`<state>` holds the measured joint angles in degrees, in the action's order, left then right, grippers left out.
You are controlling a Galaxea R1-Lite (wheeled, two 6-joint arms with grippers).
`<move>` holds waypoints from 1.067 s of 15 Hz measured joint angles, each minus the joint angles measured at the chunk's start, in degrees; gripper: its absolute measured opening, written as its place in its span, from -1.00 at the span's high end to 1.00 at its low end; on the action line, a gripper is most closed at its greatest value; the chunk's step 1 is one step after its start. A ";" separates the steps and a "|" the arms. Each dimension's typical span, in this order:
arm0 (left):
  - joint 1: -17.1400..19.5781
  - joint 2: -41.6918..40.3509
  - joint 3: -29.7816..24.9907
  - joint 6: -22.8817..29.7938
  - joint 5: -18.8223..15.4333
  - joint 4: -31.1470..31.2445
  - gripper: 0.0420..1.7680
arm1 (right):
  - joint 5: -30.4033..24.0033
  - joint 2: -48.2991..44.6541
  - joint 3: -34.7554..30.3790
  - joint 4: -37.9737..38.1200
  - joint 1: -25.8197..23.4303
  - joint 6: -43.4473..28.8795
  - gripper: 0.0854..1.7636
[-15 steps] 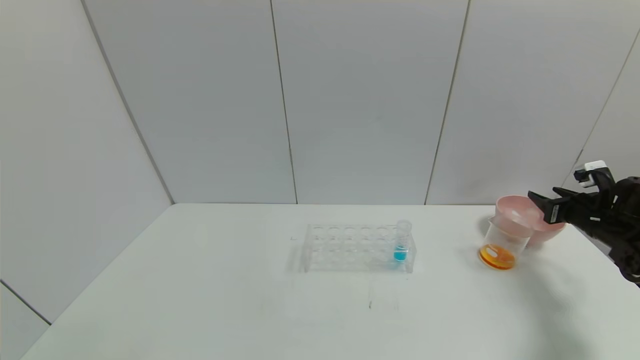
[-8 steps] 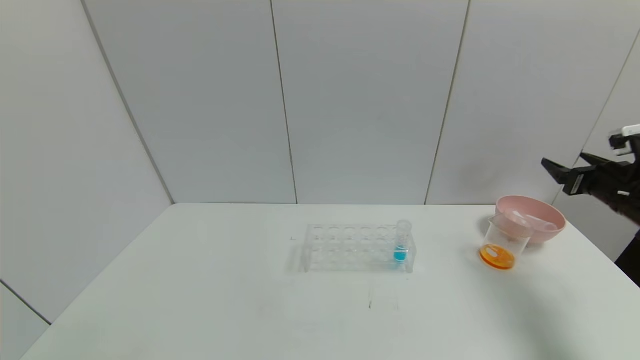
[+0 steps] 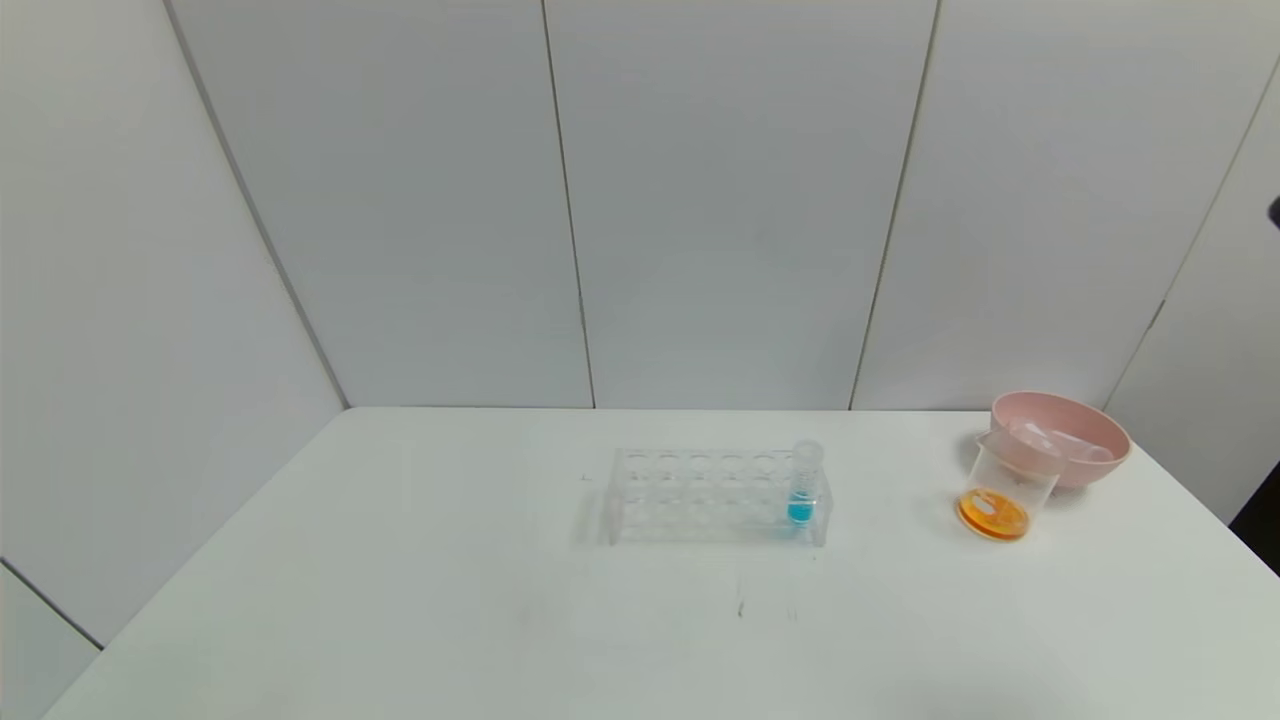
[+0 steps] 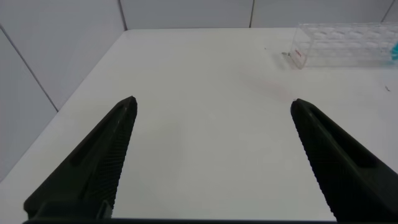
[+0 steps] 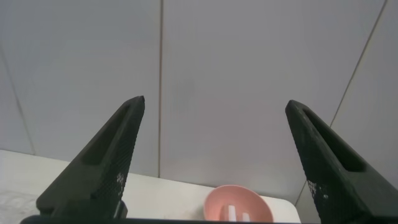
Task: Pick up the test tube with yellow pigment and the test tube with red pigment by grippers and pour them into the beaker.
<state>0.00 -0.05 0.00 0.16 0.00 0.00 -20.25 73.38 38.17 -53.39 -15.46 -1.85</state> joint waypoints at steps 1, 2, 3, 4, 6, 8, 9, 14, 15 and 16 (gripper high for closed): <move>0.00 0.00 0.00 0.00 0.00 0.00 -1.00 | 0.88 -6.27 -3.25 1.80 1.32 -0.17 -0.83; 0.00 0.00 0.00 0.00 0.00 0.00 -1.00 | 2.95 -13.13 -6.78 3.67 3.22 -0.22 -0.85; 0.00 0.00 0.00 0.00 0.00 0.00 -1.00 | 5.52 -19.54 -9.79 5.72 5.33 -0.26 -0.86; 0.00 0.00 0.00 0.00 0.00 0.00 -1.00 | 8.29 -25.86 -12.54 8.00 7.58 -0.24 -0.86; 0.00 0.00 0.00 0.00 0.00 0.00 -1.00 | 13.91 -38.18 -18.14 13.52 11.85 -0.26 -0.88; 0.00 0.00 0.00 0.00 0.00 0.00 -1.00 | 17.38 -48.10 -25.27 19.41 14.91 -0.28 -0.89; 0.00 0.00 0.00 0.00 0.00 0.00 -1.00 | 18.02 -52.19 -28.20 22.09 15.59 -0.28 -0.90; 0.00 0.00 0.00 -0.02 0.00 0.00 -1.00 | 19.32 -66.02 -37.43 39.34 14.62 -0.77 -0.92; 0.00 0.00 0.00 0.00 0.00 0.00 -1.00 | 19.41 -68.28 -37.79 45.54 14.62 -0.74 -0.92; 0.00 0.00 0.00 0.00 0.00 0.00 -1.00 | 19.79 -69.90 -37.95 50.82 14.64 -0.66 -0.92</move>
<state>0.00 -0.05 0.00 0.16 0.00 0.00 -0.46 3.47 0.22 -2.57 -0.82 -2.51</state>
